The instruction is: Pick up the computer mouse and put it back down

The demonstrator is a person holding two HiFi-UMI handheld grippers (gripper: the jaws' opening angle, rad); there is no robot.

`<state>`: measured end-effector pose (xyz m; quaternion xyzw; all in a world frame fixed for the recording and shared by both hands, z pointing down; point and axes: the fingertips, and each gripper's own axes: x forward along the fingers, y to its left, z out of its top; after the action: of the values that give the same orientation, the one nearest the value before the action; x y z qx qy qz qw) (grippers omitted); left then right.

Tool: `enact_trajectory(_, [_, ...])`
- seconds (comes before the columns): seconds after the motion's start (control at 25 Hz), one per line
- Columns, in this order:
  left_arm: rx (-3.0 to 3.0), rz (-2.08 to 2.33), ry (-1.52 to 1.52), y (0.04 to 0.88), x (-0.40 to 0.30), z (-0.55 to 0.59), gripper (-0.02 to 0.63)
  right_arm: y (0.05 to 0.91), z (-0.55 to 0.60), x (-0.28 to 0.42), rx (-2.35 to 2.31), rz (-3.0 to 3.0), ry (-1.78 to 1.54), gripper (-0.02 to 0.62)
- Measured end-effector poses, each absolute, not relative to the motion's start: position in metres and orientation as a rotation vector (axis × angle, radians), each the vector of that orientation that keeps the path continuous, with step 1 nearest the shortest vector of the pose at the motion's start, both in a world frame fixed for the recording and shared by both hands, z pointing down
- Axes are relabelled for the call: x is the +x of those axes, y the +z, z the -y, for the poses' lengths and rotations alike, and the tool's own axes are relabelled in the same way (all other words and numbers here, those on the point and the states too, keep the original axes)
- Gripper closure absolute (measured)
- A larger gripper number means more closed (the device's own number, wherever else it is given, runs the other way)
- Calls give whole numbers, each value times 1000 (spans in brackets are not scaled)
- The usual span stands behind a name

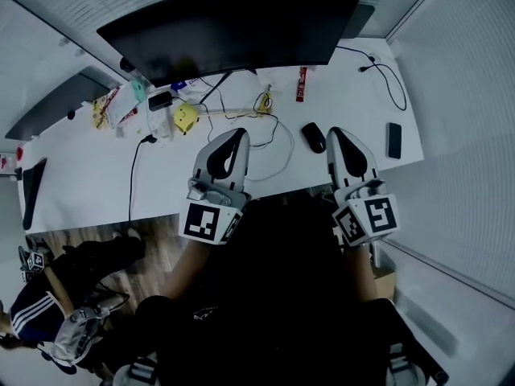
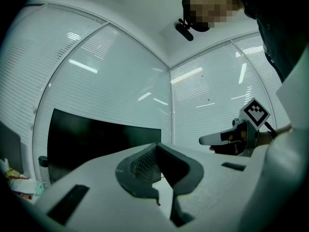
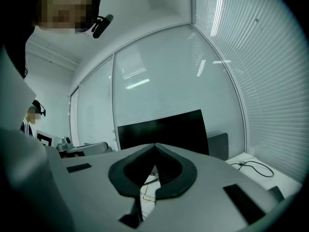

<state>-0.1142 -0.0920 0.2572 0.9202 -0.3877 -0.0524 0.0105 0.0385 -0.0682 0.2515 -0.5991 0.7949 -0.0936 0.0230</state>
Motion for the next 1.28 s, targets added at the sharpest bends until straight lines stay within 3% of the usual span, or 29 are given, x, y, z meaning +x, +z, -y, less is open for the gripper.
enact_trajectory(1.28, [2897, 1179, -166, 253, -110, 76, 604, 234, 49, 19, -1802, -2486, -221, 597])
